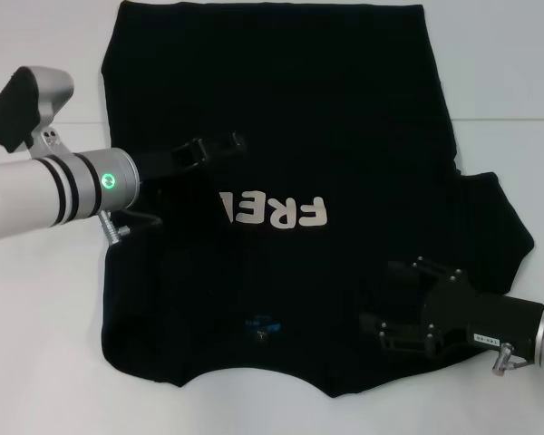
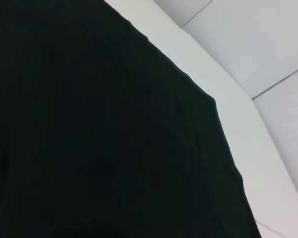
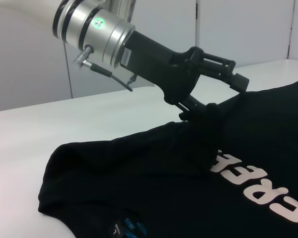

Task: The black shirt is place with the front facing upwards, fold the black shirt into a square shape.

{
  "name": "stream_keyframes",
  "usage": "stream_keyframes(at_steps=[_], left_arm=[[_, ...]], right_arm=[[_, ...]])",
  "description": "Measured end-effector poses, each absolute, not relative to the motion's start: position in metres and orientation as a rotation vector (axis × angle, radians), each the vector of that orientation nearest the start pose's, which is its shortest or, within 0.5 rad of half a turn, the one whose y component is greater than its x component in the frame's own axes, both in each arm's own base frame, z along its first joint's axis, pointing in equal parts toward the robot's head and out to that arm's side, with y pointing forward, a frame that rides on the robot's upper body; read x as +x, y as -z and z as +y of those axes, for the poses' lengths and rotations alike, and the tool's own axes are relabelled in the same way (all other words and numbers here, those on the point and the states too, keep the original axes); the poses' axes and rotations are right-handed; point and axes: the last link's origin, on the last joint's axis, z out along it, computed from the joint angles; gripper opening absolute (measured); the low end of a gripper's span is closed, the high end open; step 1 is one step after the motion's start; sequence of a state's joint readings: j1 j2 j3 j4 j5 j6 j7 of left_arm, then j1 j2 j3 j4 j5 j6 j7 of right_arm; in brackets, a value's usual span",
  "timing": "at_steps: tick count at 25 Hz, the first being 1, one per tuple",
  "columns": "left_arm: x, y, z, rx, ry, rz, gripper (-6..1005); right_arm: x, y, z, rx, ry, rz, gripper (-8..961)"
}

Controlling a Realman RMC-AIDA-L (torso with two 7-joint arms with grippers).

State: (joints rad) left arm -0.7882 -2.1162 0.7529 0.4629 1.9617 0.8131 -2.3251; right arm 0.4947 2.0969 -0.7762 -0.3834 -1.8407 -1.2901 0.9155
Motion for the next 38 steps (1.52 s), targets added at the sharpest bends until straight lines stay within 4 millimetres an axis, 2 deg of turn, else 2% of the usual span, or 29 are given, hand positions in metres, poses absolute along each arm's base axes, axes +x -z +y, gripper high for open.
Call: stream_keyframes(at_steps=[8, 13, 19, 25, 27, 29, 32, 35, 38], left_arm=[[-0.231, 0.036, 0.431, -1.813, 0.926, -1.834, 938], [-0.24, 0.031, 0.427, -1.7, 1.042, -1.884, 939], [-0.249, 0.044, 0.425, -1.718, 0.92, -1.85, 938], [-0.253, 0.046, 0.422, -1.708, 0.902, -1.861, 939], [-0.248, 0.043, 0.422, -1.699, 0.971, -1.897, 939], [-0.233, 0.044, 0.424, -1.76, 1.021, -1.896, 939], [-0.219, 0.05, 0.425, -1.846, 1.008, -1.854, 939], [-0.229, 0.052, 0.423, -1.803, 0.992, -1.863, 938], [-0.247, 0.042, 0.417, -1.723, 1.023, -1.894, 938]], right_arm=[[0.294, 0.056, 0.314, -2.614, -0.579, 0.415, 944], [0.295, 0.057, 0.313, -2.616, -0.58, 0.419, 945], [0.293, 0.057, 0.313, -2.62, -0.582, 0.415, 945], [0.293, 0.057, 0.314, -2.62, -0.582, 0.415, 945], [0.294, 0.057, 0.314, -2.62, -0.581, 0.415, 945], [0.294, 0.057, 0.314, -2.619, -0.58, 0.416, 945], [0.294, 0.058, 0.314, -2.619, -0.579, 0.417, 945], [0.295, 0.058, 0.313, -2.618, -0.577, 0.42, 944], [0.295, 0.058, 0.312, -2.617, -0.576, 0.423, 944]])
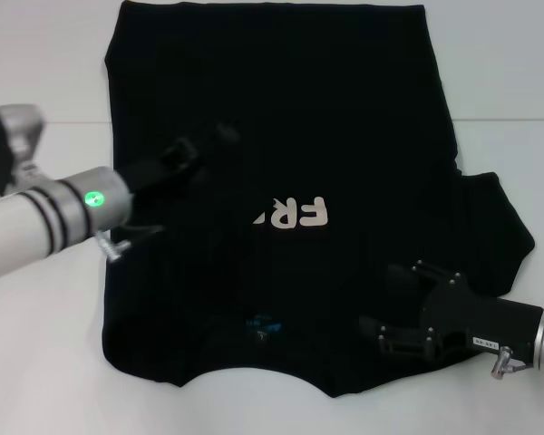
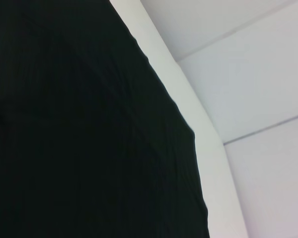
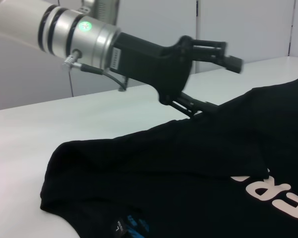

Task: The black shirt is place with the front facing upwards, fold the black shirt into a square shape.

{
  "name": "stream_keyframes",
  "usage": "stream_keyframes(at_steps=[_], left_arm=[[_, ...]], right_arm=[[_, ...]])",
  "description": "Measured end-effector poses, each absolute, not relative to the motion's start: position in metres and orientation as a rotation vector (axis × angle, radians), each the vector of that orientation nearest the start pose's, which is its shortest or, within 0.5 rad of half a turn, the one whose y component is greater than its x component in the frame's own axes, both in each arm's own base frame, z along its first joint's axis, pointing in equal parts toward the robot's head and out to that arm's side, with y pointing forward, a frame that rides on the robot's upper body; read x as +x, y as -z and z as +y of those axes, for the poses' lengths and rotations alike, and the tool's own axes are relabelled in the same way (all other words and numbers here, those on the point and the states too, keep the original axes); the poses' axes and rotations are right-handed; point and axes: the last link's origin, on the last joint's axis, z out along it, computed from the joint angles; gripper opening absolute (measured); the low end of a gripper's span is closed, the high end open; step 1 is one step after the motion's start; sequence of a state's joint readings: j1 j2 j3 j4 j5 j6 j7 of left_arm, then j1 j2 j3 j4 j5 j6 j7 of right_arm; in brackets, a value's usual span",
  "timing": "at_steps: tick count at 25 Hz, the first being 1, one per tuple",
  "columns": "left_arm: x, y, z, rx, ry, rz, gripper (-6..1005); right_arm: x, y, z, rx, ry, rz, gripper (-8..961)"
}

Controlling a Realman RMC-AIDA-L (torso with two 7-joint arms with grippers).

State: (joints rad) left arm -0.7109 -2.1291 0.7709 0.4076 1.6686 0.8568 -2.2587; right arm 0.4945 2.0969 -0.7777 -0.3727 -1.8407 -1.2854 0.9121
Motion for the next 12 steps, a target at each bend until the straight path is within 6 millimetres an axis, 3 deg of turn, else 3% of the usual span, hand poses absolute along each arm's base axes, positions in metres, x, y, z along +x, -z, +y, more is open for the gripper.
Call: stream_keyframes(at_steps=[7, 12], left_arm=[[-0.277, 0.019, 0.4, 2.161, -1.349, 2.419, 939], [-0.285, -0.01, 0.376, 2.457, -1.271, 2.061, 938]], right_arm=[[0.296, 0.058, 0.313, -2.613, -0.574, 0.425, 944], [0.297, 0.056, 0.314, -2.591, -0.587, 0.473, 945]])
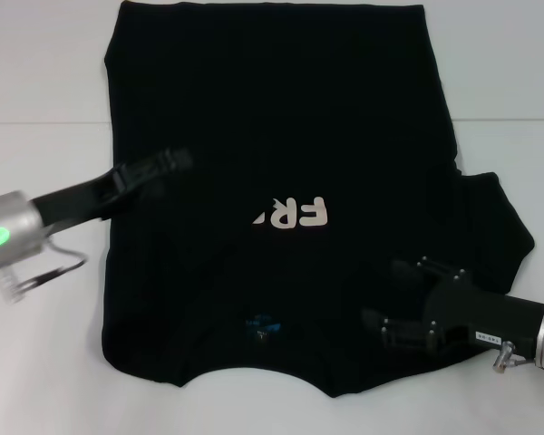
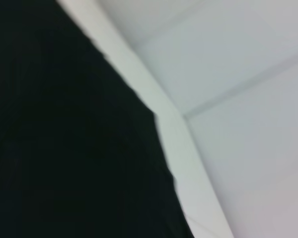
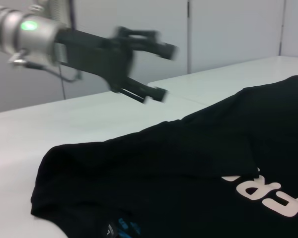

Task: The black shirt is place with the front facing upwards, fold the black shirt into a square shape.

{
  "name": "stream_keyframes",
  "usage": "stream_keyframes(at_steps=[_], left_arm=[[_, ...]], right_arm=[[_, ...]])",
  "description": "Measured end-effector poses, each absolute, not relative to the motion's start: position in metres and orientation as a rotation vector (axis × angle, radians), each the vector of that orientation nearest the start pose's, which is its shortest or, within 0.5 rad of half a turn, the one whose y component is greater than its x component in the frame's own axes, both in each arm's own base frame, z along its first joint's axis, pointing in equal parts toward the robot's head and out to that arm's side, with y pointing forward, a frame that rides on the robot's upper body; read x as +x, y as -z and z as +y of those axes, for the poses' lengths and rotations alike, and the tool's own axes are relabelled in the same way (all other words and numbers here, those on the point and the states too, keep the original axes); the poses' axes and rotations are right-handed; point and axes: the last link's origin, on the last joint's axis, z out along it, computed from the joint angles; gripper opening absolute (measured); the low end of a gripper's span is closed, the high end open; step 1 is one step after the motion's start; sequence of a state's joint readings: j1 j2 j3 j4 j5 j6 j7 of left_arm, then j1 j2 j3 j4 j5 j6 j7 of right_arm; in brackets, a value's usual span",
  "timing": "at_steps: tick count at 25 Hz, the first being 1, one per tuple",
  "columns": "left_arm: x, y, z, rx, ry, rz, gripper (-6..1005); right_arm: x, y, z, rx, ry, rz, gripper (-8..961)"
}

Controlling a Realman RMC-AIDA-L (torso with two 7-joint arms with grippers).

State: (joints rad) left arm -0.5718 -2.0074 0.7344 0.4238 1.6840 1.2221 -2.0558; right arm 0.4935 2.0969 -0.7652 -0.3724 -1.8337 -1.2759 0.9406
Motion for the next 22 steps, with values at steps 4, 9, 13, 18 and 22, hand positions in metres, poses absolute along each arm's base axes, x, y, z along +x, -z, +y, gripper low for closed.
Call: stream_keyframes(at_steps=[4, 9, 13, 18, 22], left_arm=[[-0.293, -0.031, 0.348, -2.274, 0.973, -1.434, 938], [-0.304, -0.039, 0.32, -2.463, 0.794, -1.159, 939], [-0.307, -0.04, 0.307, -2.561, 0.718, -1.062, 939], [-0.308, -0.045, 0.299, -2.612, 0.708, -0.962, 939], [-0.307, -0.047, 0.296, -2.625, 0.723, -0.911, 938]], right_arm=[[0.298, 0.047, 0.32, -2.554, -0.618, 0.613, 945], [0.303, 0.008, 0.333, -2.453, -0.625, 0.89, 945], [0.3, -0.037, 0.346, -2.373, -0.535, 1.14, 945], [0.289, -0.09, 0.363, -2.193, -0.317, 1.52, 945], [0.284, -0.106, 0.377, -2.054, -0.108, 1.67, 945]])
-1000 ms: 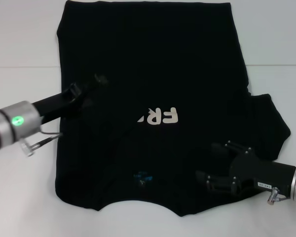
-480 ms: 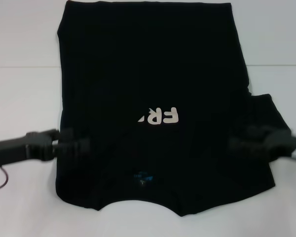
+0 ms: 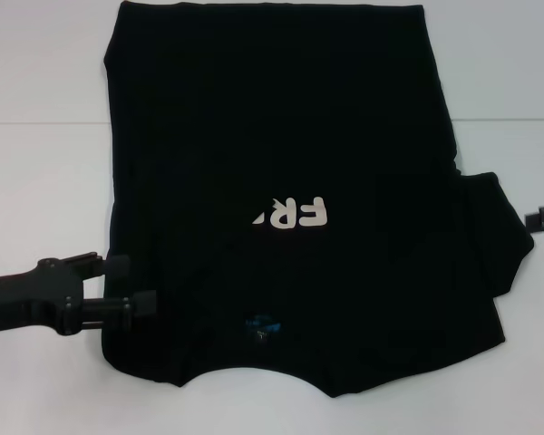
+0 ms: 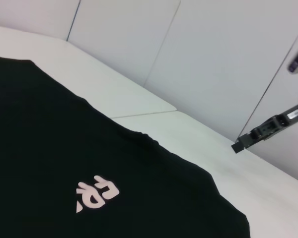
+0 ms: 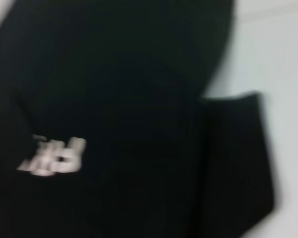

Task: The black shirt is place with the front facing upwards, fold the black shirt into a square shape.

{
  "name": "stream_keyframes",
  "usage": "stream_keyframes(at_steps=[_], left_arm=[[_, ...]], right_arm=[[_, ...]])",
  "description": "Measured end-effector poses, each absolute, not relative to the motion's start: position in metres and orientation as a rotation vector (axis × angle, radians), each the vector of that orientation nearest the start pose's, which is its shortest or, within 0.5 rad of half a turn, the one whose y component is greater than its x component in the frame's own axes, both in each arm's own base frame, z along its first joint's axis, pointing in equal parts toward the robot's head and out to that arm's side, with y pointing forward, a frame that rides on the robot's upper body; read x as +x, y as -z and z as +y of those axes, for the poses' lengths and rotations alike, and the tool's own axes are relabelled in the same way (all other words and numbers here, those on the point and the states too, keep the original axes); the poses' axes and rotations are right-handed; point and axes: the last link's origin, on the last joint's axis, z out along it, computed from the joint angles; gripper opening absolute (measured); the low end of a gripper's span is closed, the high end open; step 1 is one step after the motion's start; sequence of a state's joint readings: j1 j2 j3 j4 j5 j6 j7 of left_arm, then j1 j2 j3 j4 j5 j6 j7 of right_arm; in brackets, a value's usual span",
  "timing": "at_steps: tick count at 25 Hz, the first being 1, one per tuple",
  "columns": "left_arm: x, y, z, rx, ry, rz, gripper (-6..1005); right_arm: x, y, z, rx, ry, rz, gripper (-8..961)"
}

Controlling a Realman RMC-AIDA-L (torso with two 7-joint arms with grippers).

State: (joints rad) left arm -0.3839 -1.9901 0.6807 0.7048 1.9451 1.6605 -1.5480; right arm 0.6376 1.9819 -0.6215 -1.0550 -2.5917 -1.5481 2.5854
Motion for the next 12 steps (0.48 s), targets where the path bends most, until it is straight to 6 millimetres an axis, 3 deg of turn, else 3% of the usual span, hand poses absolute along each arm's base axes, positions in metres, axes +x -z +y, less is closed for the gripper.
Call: stream_keyframes(at_steps=[5, 12], left_arm=[[-0.307, -0.046, 0.293, -2.643, 0.716, -0.892, 938], [-0.307, -0.047, 0.291, -2.66, 0.715, -0.861, 938]], right_arm=[[0.277, -0.092, 0.389, -2.024, 0.125, 1.669, 945], [0.287, -0.068, 0.398, -1.993, 0.128, 1.733, 944]])
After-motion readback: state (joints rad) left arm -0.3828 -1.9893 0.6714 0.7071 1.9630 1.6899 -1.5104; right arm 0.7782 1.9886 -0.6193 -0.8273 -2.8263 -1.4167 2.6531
